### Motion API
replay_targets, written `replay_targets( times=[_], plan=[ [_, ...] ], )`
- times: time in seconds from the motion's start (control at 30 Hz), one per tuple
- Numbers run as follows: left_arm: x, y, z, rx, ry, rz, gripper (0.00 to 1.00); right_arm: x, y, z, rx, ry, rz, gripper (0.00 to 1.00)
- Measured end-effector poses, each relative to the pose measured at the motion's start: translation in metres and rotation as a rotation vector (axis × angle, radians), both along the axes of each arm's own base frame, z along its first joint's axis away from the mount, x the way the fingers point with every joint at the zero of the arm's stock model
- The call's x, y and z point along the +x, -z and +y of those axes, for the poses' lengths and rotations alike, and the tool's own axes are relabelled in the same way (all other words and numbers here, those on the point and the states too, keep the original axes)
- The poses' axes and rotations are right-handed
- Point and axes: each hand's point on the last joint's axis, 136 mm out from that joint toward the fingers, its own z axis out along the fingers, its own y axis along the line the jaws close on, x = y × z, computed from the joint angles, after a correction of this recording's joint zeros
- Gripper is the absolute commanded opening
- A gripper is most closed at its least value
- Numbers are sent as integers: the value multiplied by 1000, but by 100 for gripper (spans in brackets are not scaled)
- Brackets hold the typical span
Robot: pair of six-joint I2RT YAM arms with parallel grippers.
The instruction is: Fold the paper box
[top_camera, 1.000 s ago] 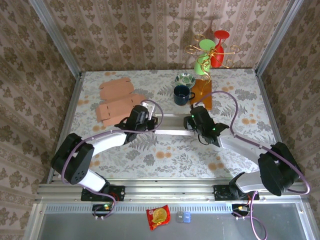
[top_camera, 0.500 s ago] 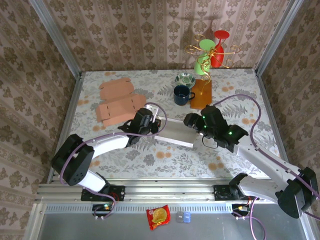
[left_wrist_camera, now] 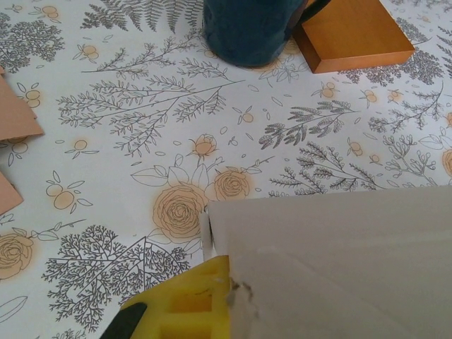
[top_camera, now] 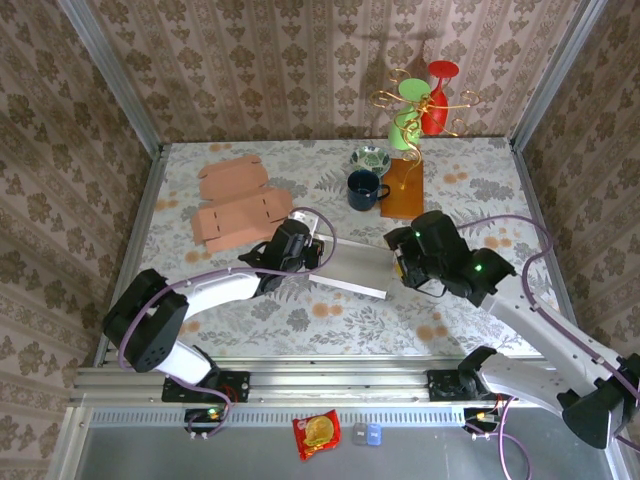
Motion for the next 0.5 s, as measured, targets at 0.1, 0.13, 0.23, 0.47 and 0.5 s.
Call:
replay_targets(
  times=[0.1,0.13,0.23,0.47,0.5],
  plan=[
    [-1,0,-1,-1,-8,-1,0,-1,-3,4,91,67,43,64],
    [-1,0,-1,0,-10,-3,0,0,-3,7,111,83,54,63],
    [-2,0,-2,1,-16,-4,0,8,0,15,155,122,76,58],
    [-5,0,-3,2,-30,-7,0,31,11,32,225,189,110,45],
    [-5,0,-3,2,-32,-8,0,32,12,33,230,194,114,43]
  ],
)
